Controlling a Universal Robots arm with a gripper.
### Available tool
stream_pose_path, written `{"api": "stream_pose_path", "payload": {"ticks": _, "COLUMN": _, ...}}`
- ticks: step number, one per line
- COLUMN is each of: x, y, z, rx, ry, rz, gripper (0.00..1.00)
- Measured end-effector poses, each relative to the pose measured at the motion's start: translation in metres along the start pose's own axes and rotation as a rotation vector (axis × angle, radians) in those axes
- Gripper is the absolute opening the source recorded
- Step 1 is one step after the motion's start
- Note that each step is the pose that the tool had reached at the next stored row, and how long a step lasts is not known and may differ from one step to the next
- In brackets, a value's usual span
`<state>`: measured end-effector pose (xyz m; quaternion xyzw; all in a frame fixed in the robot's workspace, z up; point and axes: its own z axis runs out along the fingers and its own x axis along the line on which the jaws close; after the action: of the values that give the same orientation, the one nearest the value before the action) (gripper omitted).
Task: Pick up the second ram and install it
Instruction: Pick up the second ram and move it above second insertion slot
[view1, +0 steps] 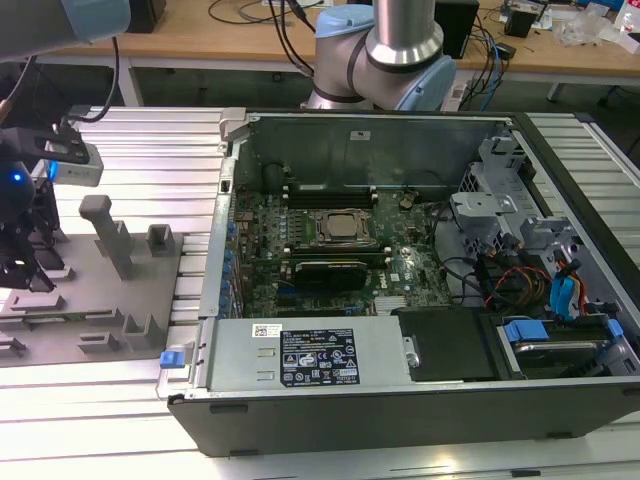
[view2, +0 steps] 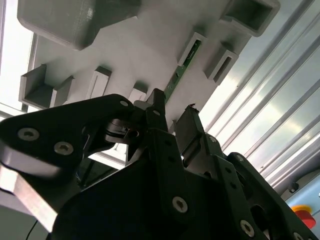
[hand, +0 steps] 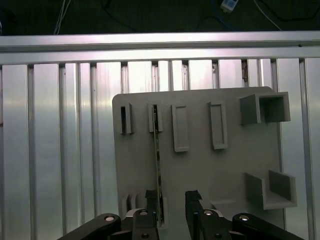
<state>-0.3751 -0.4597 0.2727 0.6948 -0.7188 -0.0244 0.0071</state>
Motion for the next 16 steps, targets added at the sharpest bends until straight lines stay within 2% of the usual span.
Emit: {"api": "stream_pose_path", "payload": {"ticks": 16, "x": 0.0004, "y": -0.0008, "z": 0.0163, "rx": 0.0, "ry": 0.0, "rz": 0.0, "gripper": 0.36}}
